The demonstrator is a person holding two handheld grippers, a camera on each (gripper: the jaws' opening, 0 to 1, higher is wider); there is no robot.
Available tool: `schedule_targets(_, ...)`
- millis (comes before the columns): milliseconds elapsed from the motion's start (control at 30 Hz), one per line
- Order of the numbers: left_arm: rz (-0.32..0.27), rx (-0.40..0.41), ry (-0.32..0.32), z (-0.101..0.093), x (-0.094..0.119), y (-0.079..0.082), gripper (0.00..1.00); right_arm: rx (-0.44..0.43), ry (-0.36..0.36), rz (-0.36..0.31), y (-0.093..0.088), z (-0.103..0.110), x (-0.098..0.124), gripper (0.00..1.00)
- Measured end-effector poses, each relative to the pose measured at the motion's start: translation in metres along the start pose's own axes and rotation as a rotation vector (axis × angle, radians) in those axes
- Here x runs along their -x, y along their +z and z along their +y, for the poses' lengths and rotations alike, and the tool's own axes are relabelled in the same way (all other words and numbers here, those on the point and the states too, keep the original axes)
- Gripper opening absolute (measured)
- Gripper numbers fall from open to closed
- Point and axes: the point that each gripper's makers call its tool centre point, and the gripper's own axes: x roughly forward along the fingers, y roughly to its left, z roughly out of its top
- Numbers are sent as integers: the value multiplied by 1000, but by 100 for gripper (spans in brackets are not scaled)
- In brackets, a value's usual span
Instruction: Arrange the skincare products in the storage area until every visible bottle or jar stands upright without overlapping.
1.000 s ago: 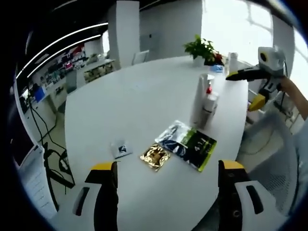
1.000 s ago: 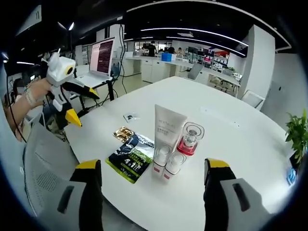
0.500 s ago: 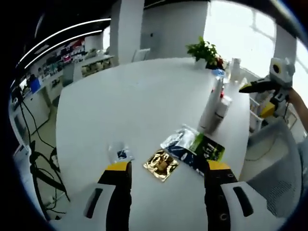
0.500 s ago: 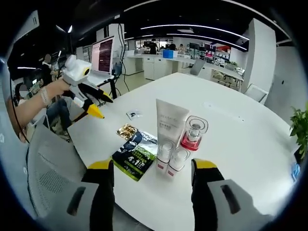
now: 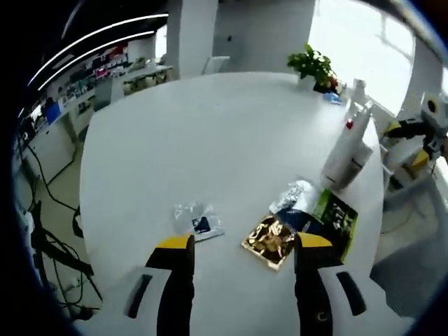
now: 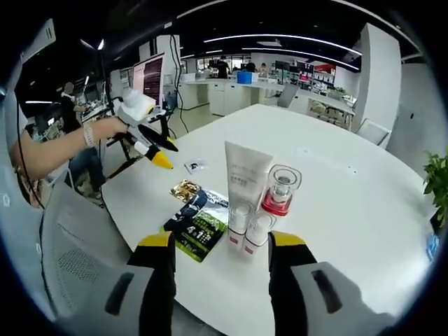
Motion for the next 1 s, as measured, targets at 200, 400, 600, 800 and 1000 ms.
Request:
schedule_targets(200, 34, 54, 41, 22, -21, -2, 52, -13, -1, 3, -2, -2, 0, 53)
schedule_targets(400, 78, 67, 59, 29, -38, -2, 55, -22, -3, 7, -4, -4, -1, 53)
schedule_targets(600, 145, 103, 94, 41, -56, -9, 57, -27, -8, 8, -5, -7, 0, 53)
schedule_targets(800, 169, 87, 124, 44, -64, -13, 58, -33, -14, 7, -6, -10, 1, 52)
schedule_targets(1000, 181, 71, 158, 38, -63, -11, 56, -36, -21, 6, -6, -11, 1, 52)
